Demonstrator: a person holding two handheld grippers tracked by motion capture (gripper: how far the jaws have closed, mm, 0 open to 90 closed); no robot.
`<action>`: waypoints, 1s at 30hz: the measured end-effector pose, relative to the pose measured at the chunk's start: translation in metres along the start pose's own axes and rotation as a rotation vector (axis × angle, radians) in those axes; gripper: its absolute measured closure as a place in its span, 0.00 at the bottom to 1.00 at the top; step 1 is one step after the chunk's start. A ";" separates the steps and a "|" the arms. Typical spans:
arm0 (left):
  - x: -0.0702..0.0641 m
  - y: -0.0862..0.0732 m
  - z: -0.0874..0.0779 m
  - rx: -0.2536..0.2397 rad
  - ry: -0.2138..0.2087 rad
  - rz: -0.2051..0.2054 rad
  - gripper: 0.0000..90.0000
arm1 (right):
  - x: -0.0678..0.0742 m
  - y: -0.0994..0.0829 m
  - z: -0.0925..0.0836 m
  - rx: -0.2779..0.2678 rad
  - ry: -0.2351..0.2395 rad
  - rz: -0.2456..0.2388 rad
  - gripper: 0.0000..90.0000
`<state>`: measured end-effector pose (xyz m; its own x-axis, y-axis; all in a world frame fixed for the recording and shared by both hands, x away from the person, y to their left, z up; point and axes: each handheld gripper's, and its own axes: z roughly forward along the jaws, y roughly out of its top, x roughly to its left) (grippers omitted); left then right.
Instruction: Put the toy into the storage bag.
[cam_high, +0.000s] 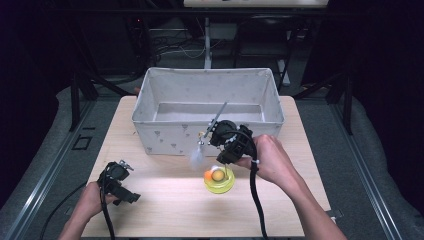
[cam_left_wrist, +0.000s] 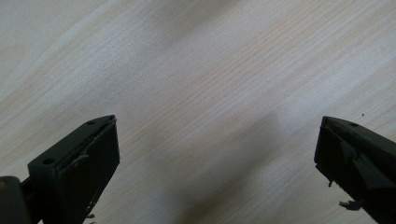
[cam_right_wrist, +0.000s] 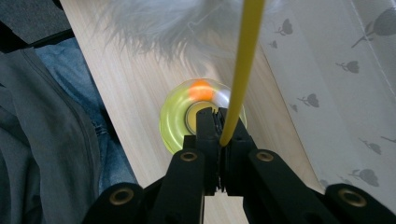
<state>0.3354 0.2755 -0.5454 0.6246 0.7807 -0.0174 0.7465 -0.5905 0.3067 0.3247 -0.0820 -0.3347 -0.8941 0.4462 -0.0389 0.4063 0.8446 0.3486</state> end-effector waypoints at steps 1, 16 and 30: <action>0.000 0.000 0.000 0.000 0.000 0.000 0.00 | 0.000 0.000 -0.001 0.002 0.004 -0.004 0.98; -0.001 0.000 0.001 0.011 -0.007 0.003 0.00 | -0.005 0.010 -0.022 -0.018 0.016 -0.013 0.98; -0.001 0.000 0.001 0.006 -0.006 0.005 0.00 | -0.015 0.018 -0.045 -0.030 0.008 -0.010 0.98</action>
<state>0.3352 0.2744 -0.5468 0.6294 0.7768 -0.0214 0.7449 -0.5953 0.3011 0.3368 -0.0864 -0.2861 -0.8994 0.4356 -0.0351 0.3920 0.8396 0.3761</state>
